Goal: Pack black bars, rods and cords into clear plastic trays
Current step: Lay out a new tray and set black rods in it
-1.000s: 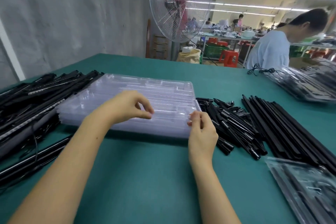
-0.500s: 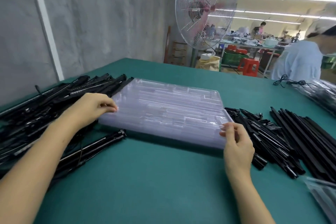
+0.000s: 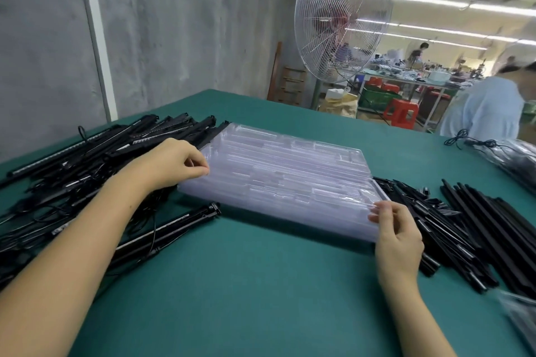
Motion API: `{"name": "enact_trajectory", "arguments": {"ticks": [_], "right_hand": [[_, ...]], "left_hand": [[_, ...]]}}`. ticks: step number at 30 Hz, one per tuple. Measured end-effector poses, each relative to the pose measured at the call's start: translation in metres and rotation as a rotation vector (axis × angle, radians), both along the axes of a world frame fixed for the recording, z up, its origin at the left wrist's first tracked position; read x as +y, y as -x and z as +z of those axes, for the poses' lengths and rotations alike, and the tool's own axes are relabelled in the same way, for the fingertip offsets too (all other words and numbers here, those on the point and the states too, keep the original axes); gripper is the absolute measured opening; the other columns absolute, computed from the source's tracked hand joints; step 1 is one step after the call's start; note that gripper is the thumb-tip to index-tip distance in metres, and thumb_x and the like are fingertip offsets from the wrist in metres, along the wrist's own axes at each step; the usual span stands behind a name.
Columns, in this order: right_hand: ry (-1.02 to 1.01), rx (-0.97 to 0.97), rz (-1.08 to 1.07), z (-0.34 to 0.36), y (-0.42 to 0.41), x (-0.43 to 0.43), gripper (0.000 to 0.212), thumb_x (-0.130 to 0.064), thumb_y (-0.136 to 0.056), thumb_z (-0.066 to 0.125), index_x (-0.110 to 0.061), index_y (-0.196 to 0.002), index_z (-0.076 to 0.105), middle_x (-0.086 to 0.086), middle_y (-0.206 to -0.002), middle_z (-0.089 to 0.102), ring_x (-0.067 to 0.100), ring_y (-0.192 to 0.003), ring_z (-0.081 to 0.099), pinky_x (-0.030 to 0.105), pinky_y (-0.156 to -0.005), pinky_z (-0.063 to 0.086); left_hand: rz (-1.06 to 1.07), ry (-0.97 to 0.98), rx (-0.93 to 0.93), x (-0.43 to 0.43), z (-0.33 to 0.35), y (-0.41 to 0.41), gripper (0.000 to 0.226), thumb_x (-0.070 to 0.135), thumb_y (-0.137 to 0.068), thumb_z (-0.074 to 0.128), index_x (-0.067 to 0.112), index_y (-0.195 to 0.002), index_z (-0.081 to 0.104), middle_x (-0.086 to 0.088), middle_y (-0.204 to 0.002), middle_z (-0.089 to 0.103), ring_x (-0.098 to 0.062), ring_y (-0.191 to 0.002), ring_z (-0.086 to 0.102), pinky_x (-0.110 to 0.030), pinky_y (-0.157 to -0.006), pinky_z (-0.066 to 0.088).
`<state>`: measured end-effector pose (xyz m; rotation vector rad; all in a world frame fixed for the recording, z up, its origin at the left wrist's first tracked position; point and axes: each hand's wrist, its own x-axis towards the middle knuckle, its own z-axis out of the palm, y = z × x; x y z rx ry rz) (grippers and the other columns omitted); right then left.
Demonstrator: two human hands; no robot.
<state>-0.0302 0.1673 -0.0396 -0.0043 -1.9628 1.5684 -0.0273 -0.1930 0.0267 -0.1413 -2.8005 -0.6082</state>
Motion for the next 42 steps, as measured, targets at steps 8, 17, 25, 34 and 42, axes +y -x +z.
{"name": "enact_trajectory", "arguments": {"ticks": [8, 17, 25, 34, 42], "right_hand": [[0.022, -0.034, -0.002, 0.004, -0.004, -0.002, 0.019, -0.023, -0.098, 0.046, -0.022, -0.084, 0.059, -0.006, -0.081, 0.066, -0.003, -0.074, 0.061, 0.01, -0.07, 0.042], [-0.41, 0.014, -0.423, 0.005, -0.013, -0.015, 0.008, -0.01, -0.08, 0.072, -0.008, -0.088, 0.072, 0.021, -0.101, 0.049, 0.039, -0.096, 0.043, 0.029, -0.08, 0.028], [-1.084, 0.359, 0.211, 0.017, -0.039, -0.121, 0.051, -0.006, -0.06, 0.071, -0.011, -0.111, 0.068, 0.001, -0.098, 0.069, 0.022, -0.084, 0.065, 0.027, -0.077, 0.053], [-1.27, 0.09, 0.232, 0.015, -0.033, -0.173, 0.044, -0.013, -0.09, 0.041, -0.006, -0.133, 0.036, 0.011, -0.124, 0.044, 0.031, -0.113, 0.041, 0.037, -0.096, 0.032], [-1.18, 0.038, 0.125, 0.019, -0.039, -0.183, 0.045, -0.01, -0.088, 0.039, -0.008, -0.133, 0.037, 0.013, -0.122, 0.045, 0.031, -0.11, 0.042, 0.036, -0.09, 0.035]], "left_hand": [[0.066, 0.498, -0.092, 0.018, 0.001, 0.008, 0.018, 0.002, -0.09, 0.045, 0.019, -0.091, 0.051, 0.006, -0.1, 0.054, -0.016, -0.094, 0.053, -0.033, -0.078, 0.047], [-0.248, 1.197, 0.005, 0.009, -0.008, 0.006, 0.07, -0.014, -0.081, 0.037, 0.01, -0.143, 0.016, -0.008, -0.121, 0.04, -0.025, -0.102, 0.045, -0.033, -0.084, 0.047], [-0.159, 0.986, -0.085, 0.019, 0.012, 0.013, 0.041, -0.007, -0.08, 0.041, 0.019, -0.111, 0.043, 0.0, -0.111, 0.046, -0.017, -0.104, 0.043, -0.026, -0.061, 0.025], [-0.018, 0.968, 0.051, 0.021, 0.004, 0.014, 0.026, 0.003, -0.09, 0.044, 0.022, -0.108, 0.043, 0.008, -0.111, 0.048, -0.011, -0.111, 0.041, -0.022, -0.063, 0.034], [-0.119, 1.241, -0.13, 0.035, 0.002, 0.027, 0.028, -0.003, -0.092, 0.038, 0.01, -0.115, 0.043, -0.005, -0.119, 0.052, -0.018, -0.108, 0.057, -0.023, -0.077, 0.037]]}}
